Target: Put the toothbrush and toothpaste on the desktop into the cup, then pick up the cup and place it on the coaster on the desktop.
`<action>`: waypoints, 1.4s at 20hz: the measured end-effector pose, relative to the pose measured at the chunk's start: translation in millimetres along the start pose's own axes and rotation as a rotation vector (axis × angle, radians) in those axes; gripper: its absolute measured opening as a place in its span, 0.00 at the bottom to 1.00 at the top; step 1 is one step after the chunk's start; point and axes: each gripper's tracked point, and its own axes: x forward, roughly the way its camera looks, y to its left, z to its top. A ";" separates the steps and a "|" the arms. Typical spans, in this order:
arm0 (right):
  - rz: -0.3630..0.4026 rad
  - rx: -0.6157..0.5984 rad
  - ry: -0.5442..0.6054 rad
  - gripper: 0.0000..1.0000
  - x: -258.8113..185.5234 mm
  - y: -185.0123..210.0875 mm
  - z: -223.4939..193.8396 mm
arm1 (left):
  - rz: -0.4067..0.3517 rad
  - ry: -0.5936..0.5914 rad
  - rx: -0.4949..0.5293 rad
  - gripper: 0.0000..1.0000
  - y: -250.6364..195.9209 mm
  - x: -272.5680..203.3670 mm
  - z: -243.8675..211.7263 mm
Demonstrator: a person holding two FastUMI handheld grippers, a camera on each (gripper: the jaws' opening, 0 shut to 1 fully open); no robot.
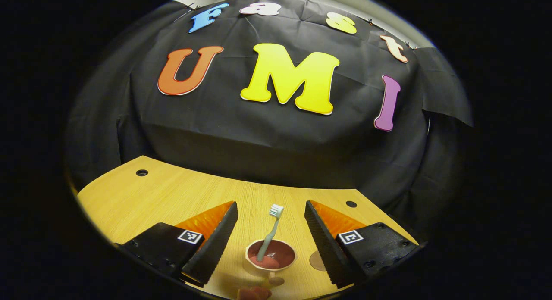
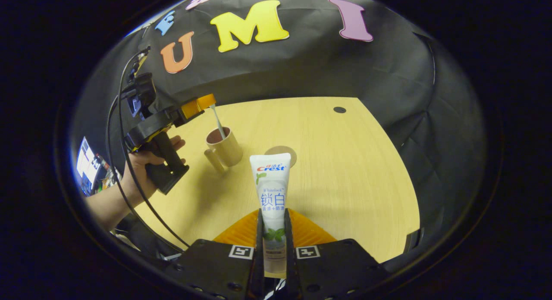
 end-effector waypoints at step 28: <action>0.281 -0.167 -0.385 0.21 137.6 174.1 177.1 | 0.141 0.032 0.058 0.98 48.4 -149.5 34.9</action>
